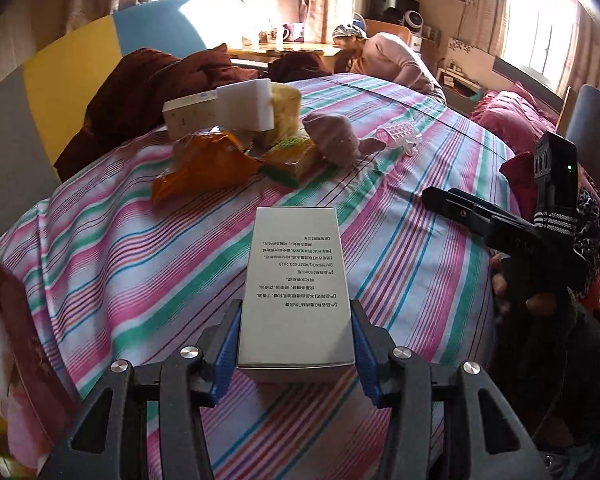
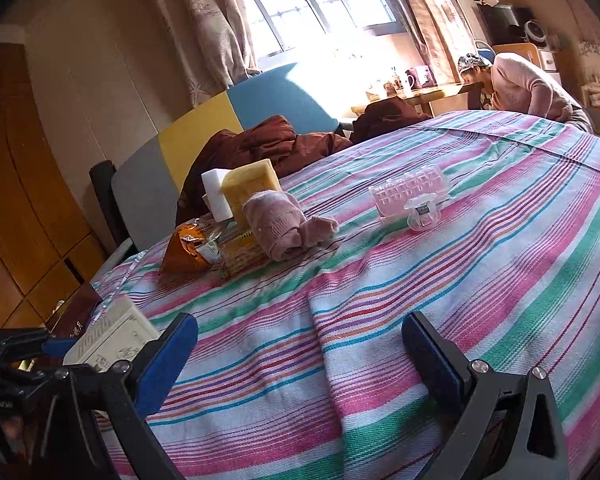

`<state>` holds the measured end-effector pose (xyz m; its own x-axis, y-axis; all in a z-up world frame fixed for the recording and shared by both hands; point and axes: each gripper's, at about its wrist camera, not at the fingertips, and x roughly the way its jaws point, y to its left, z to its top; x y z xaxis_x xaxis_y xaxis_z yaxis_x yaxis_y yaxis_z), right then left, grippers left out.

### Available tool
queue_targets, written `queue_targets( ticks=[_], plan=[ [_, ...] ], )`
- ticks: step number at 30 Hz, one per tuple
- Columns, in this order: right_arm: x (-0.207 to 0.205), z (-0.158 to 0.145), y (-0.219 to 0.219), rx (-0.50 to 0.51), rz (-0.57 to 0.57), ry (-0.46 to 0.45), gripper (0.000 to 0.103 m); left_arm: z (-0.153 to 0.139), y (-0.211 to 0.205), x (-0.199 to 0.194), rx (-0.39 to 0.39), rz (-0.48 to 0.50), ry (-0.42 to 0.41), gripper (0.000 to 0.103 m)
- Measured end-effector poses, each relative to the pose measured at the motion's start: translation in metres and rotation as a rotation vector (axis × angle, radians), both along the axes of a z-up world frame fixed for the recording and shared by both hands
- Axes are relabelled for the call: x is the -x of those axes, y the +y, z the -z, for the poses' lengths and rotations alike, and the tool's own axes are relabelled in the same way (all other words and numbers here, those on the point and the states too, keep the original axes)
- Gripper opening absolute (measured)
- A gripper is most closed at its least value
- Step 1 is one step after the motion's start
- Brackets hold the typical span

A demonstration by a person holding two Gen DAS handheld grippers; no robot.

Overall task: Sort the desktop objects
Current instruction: 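Grasp the pink sock with the right tool while the left tool holds the white box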

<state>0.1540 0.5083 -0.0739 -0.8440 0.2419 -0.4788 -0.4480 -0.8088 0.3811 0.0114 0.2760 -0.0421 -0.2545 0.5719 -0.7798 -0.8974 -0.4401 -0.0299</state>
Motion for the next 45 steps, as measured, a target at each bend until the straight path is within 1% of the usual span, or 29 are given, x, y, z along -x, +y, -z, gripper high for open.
queue_targets(
  ticks=[4,5,7,9,11,13,15,17,20,22,24,26,27,30,33,36,40,41,43,45],
  plan=[
    [0.007,-0.006,0.002,0.016,-0.024,-0.062,0.103,0.003,-0.026,-0.008,-0.061,-0.046,-0.006,0.052],
    [0.011,-0.009,0.003,0.032,-0.04,-0.072,0.103,0.004,-0.029,-0.009,-0.072,-0.049,-0.008,0.052],
    [0.019,-0.019,0.005,0.044,-0.047,-0.066,0.103,0.008,-0.028,-0.01,-0.09,-0.034,-0.02,0.058],
    [0.031,-0.033,0.005,0.008,-0.057,-0.061,0.102,0.012,-0.029,-0.011,-0.131,-0.027,-0.036,0.065],
    [0.049,-0.047,0.006,-0.043,-0.063,-0.072,0.1,0.018,-0.028,-0.011,-0.149,-0.025,-0.052,0.065],
    [0.073,-0.052,0.009,-0.078,-0.075,-0.115,0.097,0.025,-0.027,-0.011,-0.159,-0.034,-0.06,0.065],
    [0.096,-0.054,0.014,-0.1,-0.085,-0.16,0.087,0.031,-0.028,-0.01,-0.172,-0.039,-0.086,0.065],
    [0.116,-0.049,0.021,-0.106,-0.085,-0.21,0.082,0.036,-0.03,-0.008,-0.187,-0.047,-0.097,0.065],
    [0.126,-0.042,0.025,-0.106,-0.081,-0.248,0.077,0.038,-0.034,-0.008,-0.213,-0.053,-0.108,0.065],
    [0.133,-0.037,0.028,-0.106,-0.078,-0.273,0.069,0.04,-0.035,-0.007,-0.232,-0.052,-0.114,0.066],
    [0.139,-0.032,0.031,-0.106,-0.075,-0.298,0.05,0.041,-0.037,-0.006,-0.25,-0.052,-0.127,0.067],
    [0.14,-0.031,0.031,-0.113,-0.072,-0.308,0.043,0.042,-0.039,-0.004,-0.265,-0.052,-0.143,0.067],
    [0.137,-0.033,0.028,-0.122,-0.079,-0.305,0.042,0.043,-0.04,-0.003,-0.276,-0.052,-0.153,0.067],
    [0.125,-0.036,0.016,-0.149,-0.1,-0.3,0.042,0.044,-0.045,0.004,-0.316,-0.057,-0.202,0.067],
    [0.107,-0.037,-0.003,-0.169,-0.138,-0.292,0.042,0.045,-0.046,0.008,-0.338,-0.061,-0.23,0.067],
    [0.089,-0.037,-0.024,-0.19,-0.188,-0.289,0.042,0.045,-0.045,0.006,-0.334,-0.061,-0.215,0.067],
    [0.069,-0.033,-0.055,-0.259,-0.256,-0.318,0.042,0.045,-0.045,0.005,-0.337,-0.061,-0.21,0.067],
    [0.064,-0.031,-0.061,-0.279,-0.268,-0.327,0.044,0.045,-0.045,0.005,-0.337,-0.061,-0.209,0.067],
    [0.056,-0.032,-0.069,-0.285,-0.291,-0.329,0.047,0.044,-0.045,0.005,-0.328,-0.061,-0.203,0.067],
    [0.047,-0.032,-0.074,-0.28,-0.31,-0.33,0.057,0.043,-0.044,0.003,-0.314,-0.061,-0.193,0.067]
  ],
)
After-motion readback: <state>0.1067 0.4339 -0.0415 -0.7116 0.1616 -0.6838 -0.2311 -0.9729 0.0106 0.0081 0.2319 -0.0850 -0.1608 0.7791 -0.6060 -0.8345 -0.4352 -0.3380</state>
